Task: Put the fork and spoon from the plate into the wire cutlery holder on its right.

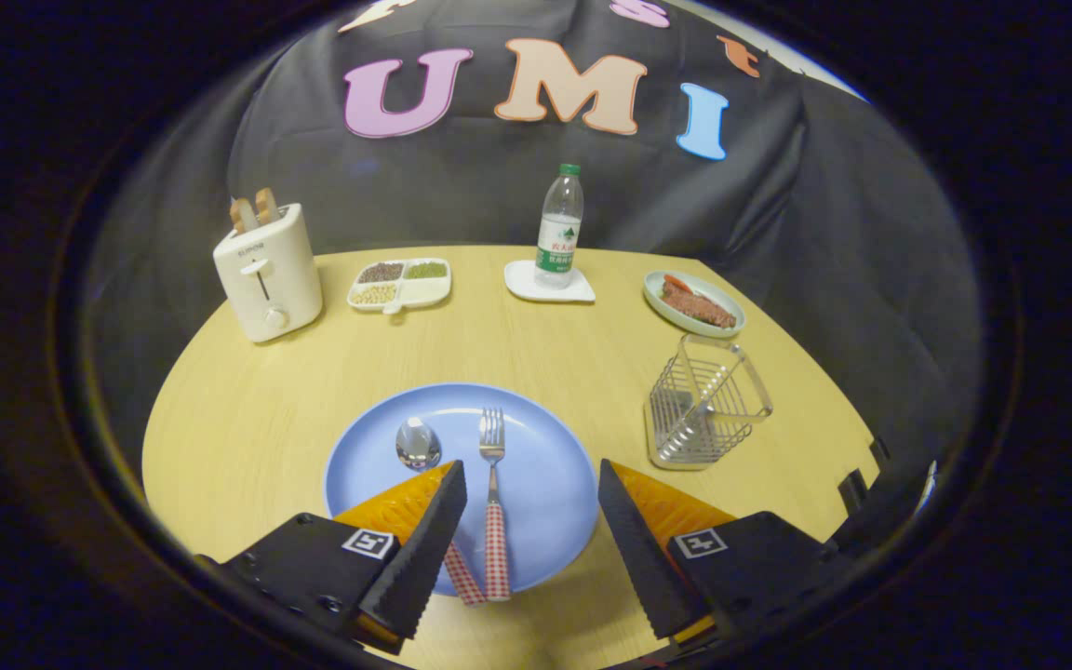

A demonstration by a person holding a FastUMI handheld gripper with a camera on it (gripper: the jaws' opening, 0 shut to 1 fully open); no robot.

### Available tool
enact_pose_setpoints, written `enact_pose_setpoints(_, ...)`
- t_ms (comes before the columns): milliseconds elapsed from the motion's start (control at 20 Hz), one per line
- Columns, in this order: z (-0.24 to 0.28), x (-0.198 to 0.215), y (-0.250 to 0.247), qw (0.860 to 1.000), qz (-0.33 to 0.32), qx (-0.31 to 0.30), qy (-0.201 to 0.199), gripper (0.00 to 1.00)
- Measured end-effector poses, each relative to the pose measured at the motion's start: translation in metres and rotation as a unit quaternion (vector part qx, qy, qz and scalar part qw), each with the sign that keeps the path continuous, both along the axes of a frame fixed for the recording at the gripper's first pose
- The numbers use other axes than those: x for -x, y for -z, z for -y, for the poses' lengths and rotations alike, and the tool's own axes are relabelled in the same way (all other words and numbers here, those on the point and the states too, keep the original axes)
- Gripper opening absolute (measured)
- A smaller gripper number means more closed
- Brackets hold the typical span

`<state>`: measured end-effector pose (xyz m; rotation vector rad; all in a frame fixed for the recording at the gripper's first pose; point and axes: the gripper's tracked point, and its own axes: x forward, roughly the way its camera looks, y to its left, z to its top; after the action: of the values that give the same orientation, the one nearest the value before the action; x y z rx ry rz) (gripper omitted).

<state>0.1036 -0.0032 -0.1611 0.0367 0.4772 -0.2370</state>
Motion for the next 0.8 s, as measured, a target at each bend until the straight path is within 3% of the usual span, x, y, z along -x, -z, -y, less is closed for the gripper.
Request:
enact_pose_setpoints(400,-0.006,-0.010,0.040,0.998,-0.055,-0.001,-0.009,0.93)
enact_pose_setpoints(800,-0.010,-0.002,0.058,0.996,-0.078,-0.020,-0.026,0.76)
